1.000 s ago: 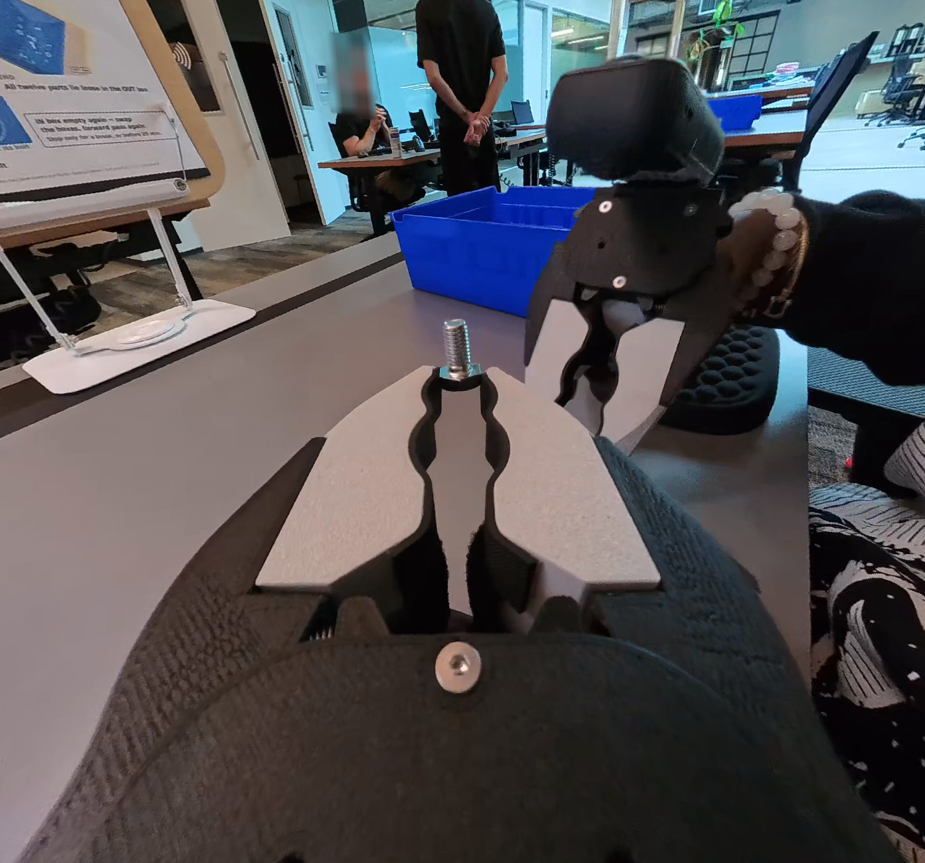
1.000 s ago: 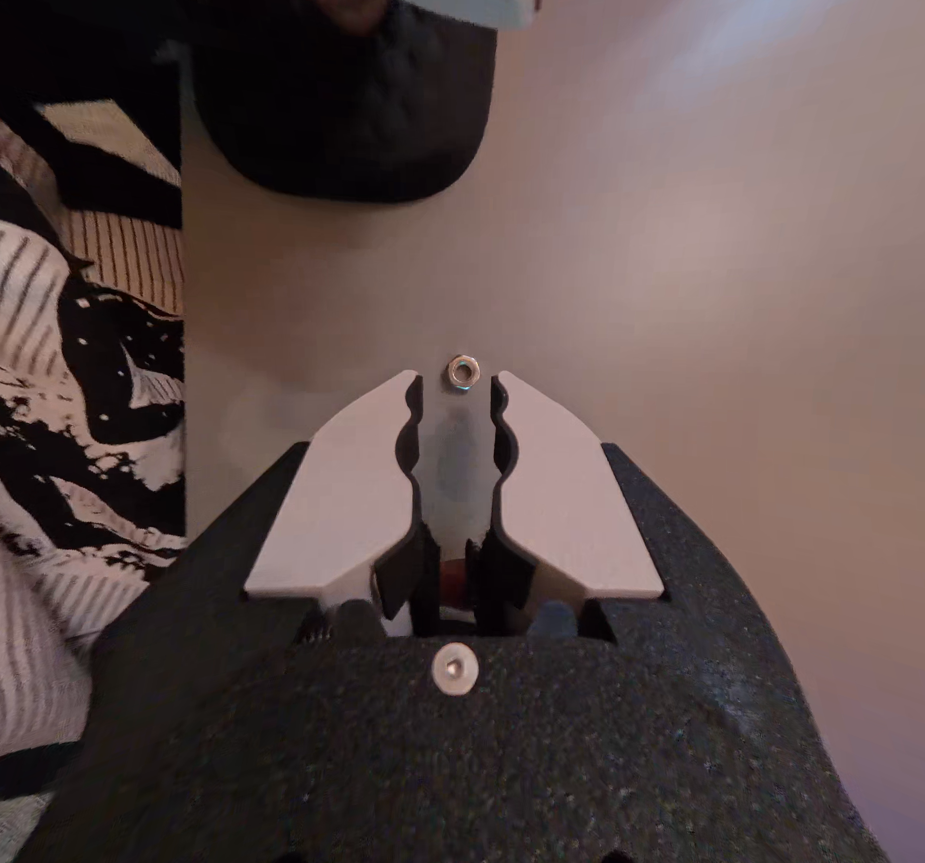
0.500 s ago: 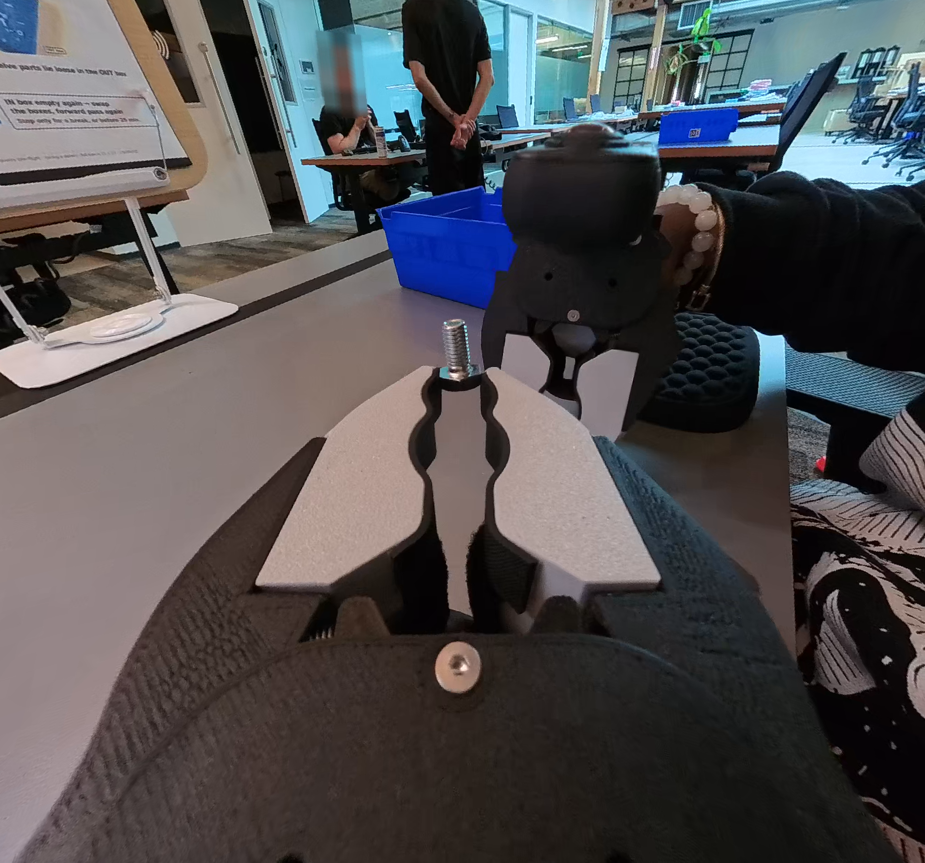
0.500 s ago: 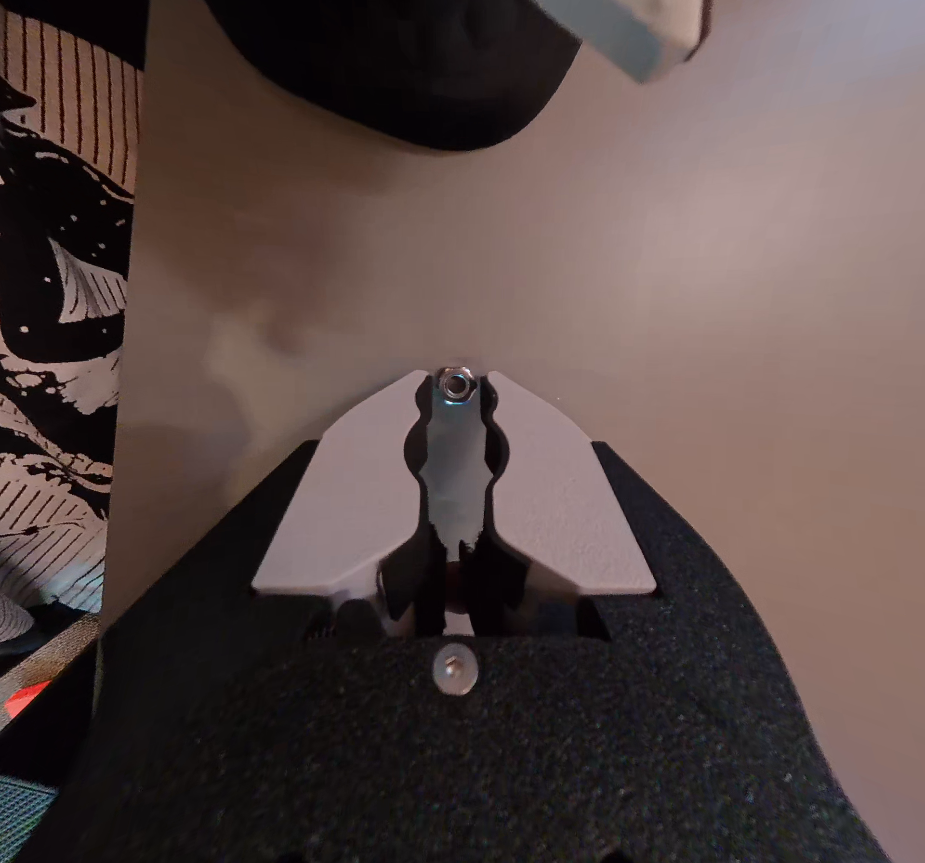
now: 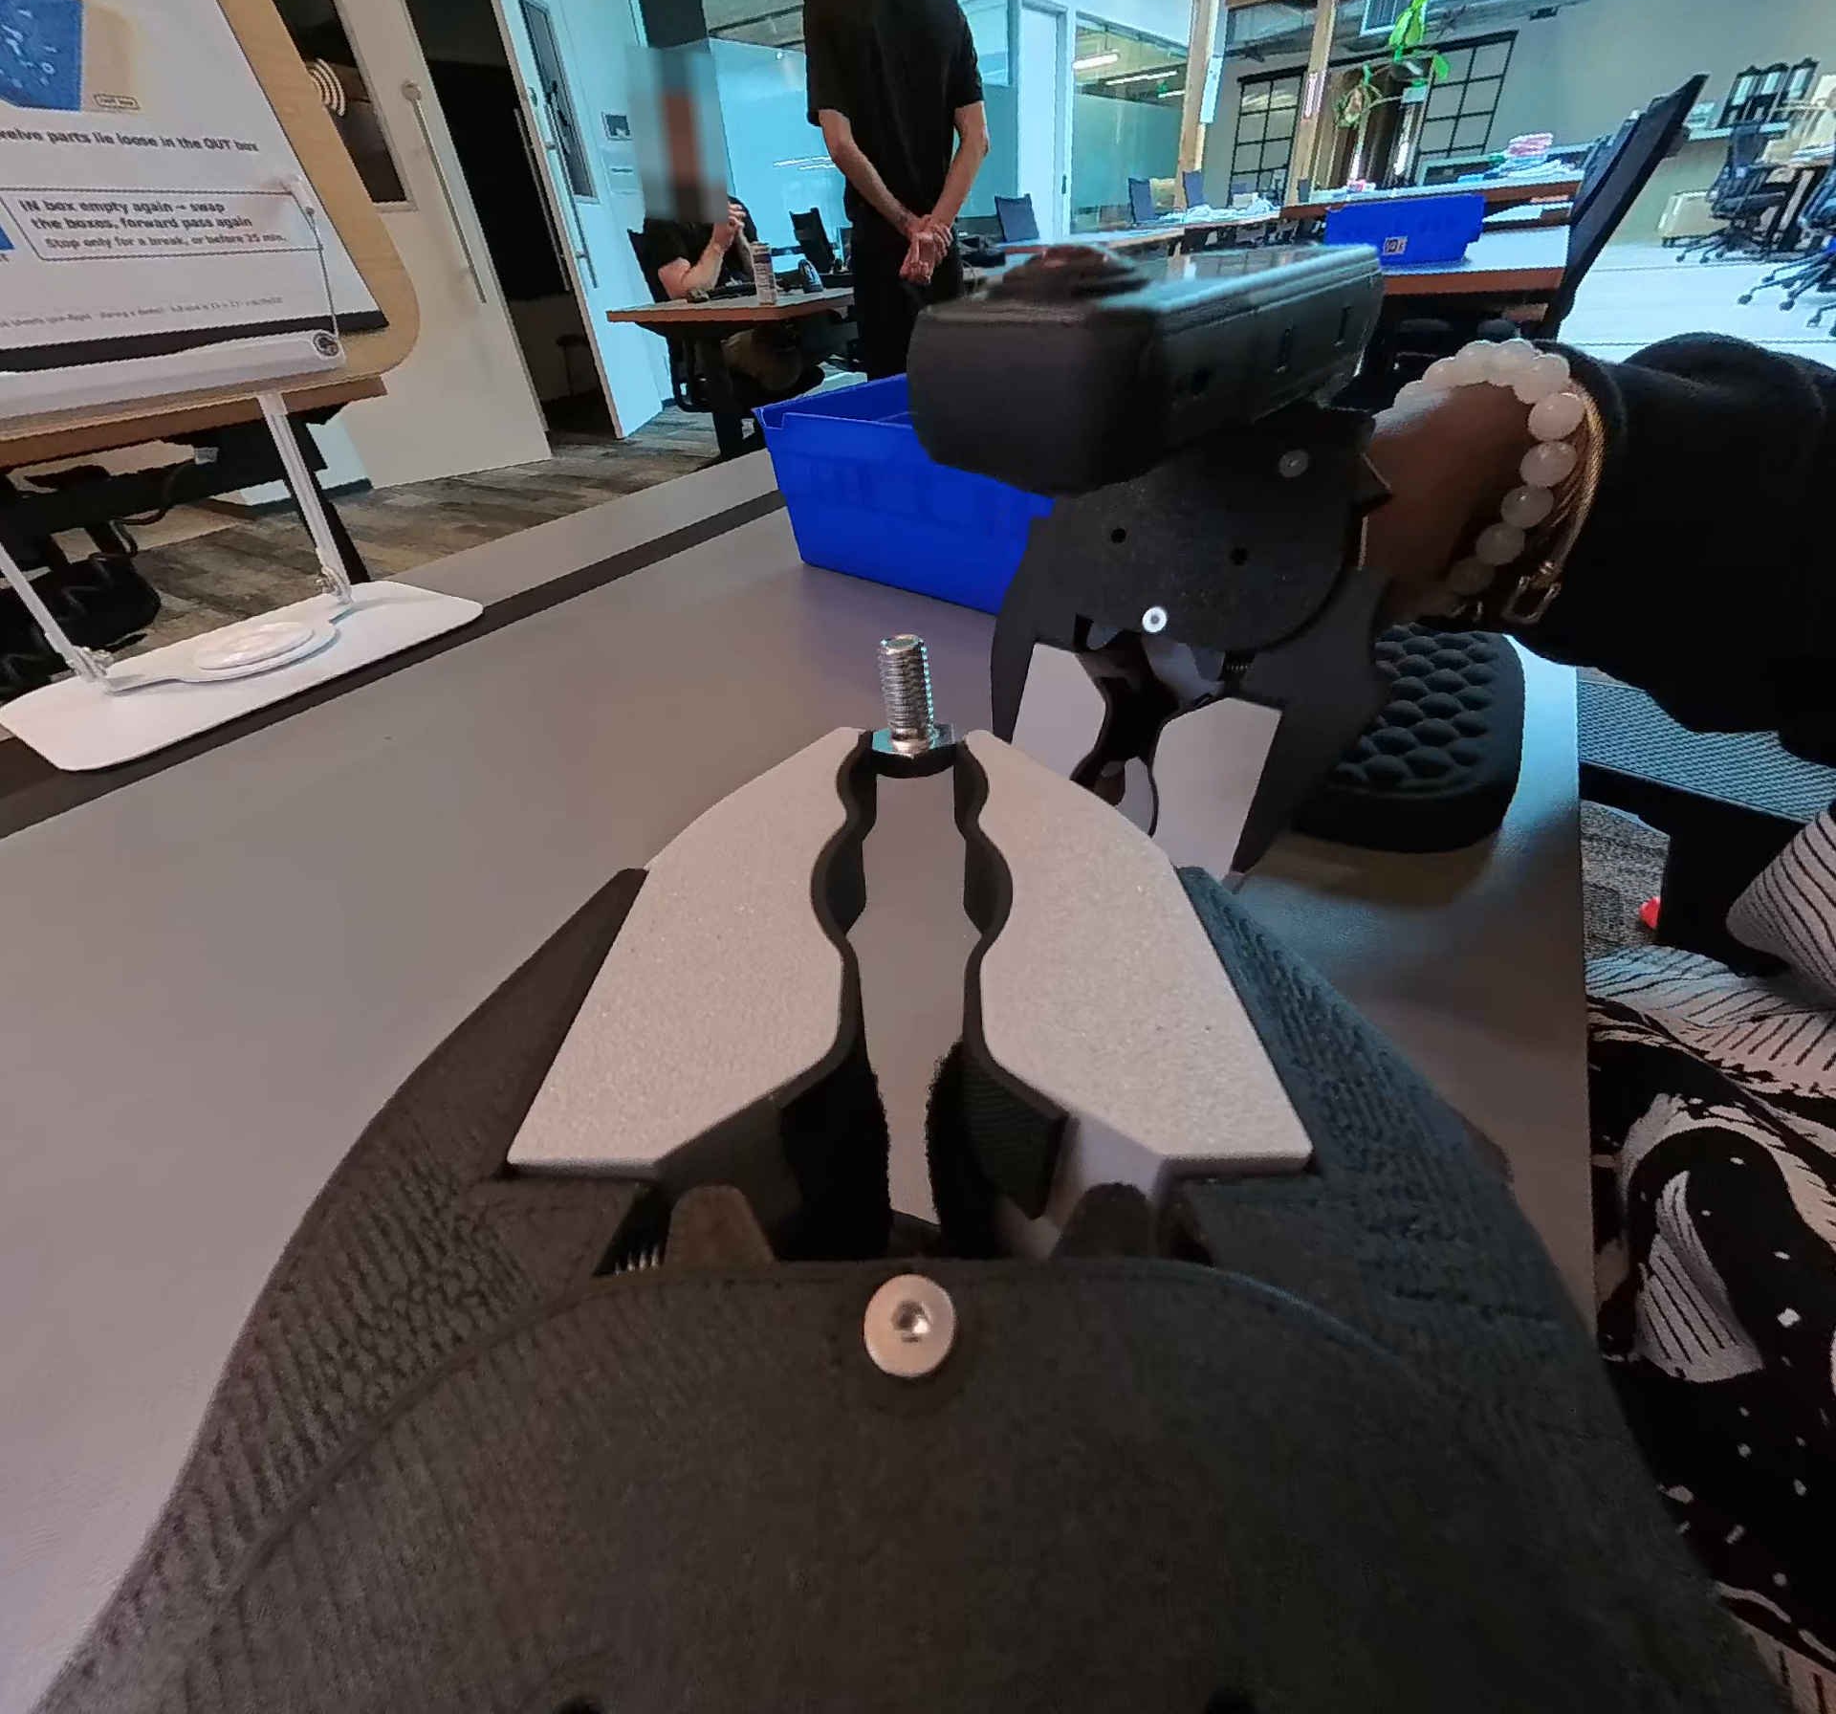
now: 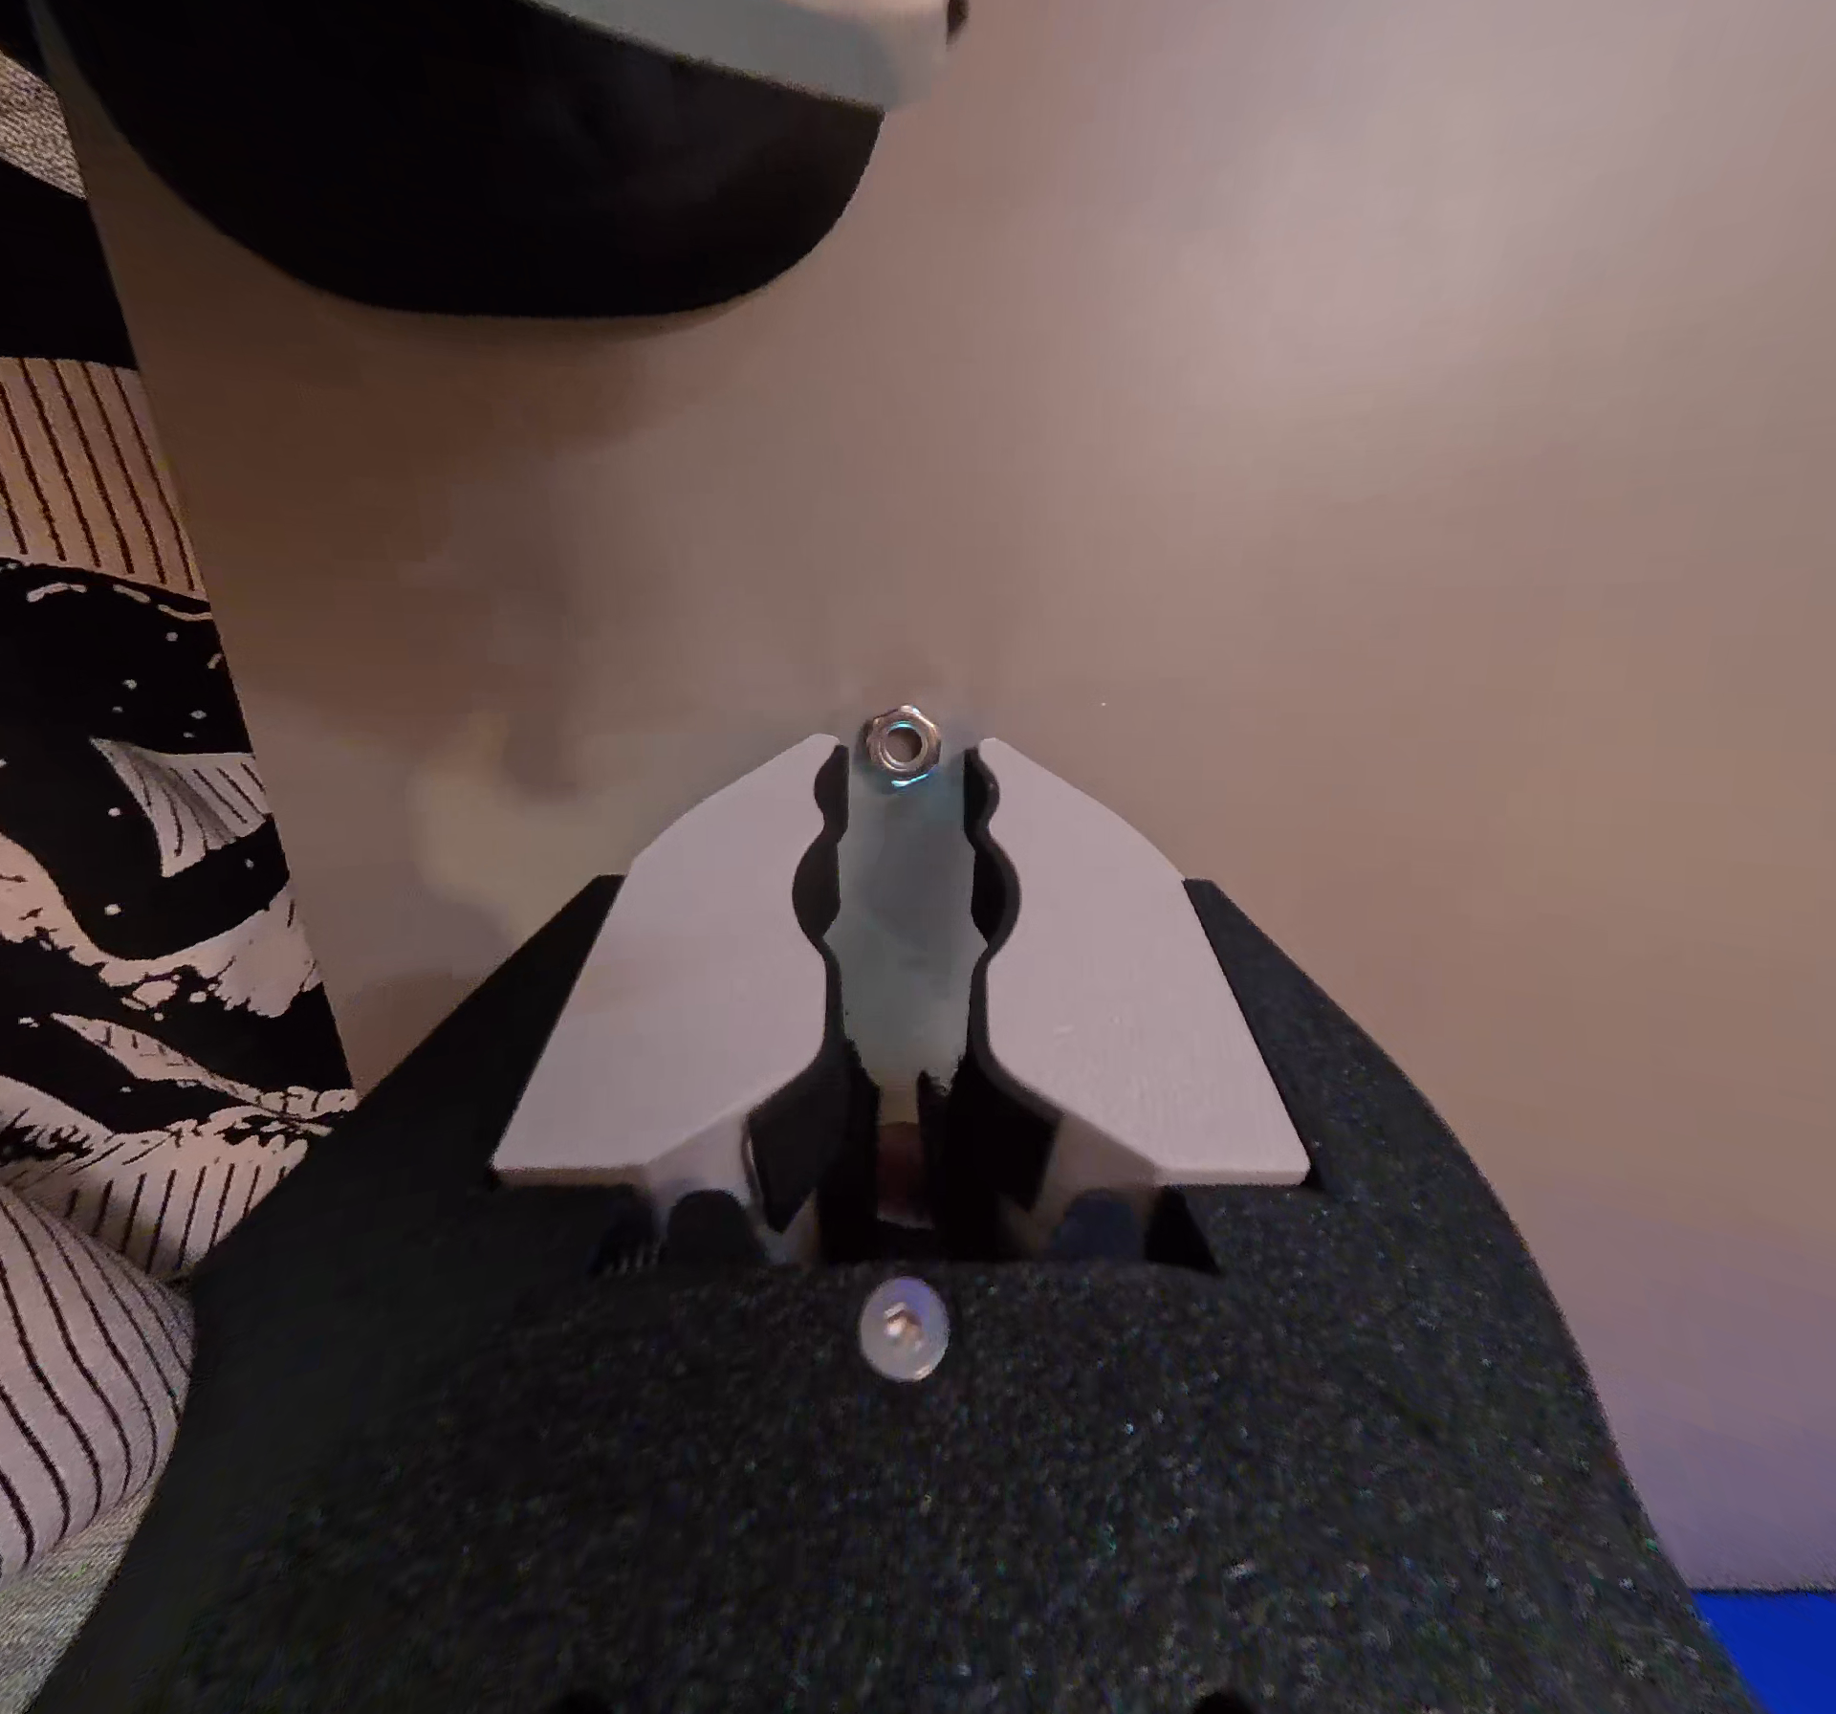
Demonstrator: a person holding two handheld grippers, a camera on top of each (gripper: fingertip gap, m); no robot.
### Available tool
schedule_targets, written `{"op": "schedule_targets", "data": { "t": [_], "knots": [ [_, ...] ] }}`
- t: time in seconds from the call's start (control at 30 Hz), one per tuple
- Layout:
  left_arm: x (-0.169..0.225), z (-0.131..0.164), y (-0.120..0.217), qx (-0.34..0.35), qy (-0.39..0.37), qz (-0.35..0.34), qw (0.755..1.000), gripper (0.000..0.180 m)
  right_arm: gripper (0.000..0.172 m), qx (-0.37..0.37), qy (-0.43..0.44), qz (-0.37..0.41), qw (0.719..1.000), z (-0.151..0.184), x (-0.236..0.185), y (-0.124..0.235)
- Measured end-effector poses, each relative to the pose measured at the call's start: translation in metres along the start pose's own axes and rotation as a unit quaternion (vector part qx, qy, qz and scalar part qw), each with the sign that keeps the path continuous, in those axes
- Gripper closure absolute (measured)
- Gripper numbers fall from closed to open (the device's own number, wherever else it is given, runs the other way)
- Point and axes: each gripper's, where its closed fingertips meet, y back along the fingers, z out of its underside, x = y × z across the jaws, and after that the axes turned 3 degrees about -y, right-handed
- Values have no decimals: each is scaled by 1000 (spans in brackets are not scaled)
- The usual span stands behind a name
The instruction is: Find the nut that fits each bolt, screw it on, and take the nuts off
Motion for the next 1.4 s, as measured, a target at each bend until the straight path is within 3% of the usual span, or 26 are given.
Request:
{"op": "schedule_targets", "data": {
  "t": [0.17,0.27,0.37,0.47,0.6,0.8,0.93,1.4],
  "knots": [
    [1,0,0,1,1,7,1000,166,158,2,12,1,1000,0,0,-2],
    [10,-4,1,10,-4,45,999,166,158,46,47,-17,998,-7,-2,12],
    [29,-12,6,34,5,135,990,166,157,124,122,-42,984,-22,-6,58],
    [53,-24,13,58,56,251,965,166,157,179,205,-53,961,-43,-15,112],
    [77,-23,10,46,76,339,937,166,157,190,297,-113,929,-64,-42,148],
    [92,-19,12,31,64,387,919,166,157,106,387,-180,898,-61,-65,137],
    [95,-18,14,31,60,398,915,166,157,91,408,-196,887,-62,-69,129],
    [97,-15,12,22,51,396,917,166,157,56,415,-201,886,-58,-67,117]
  ]
}}
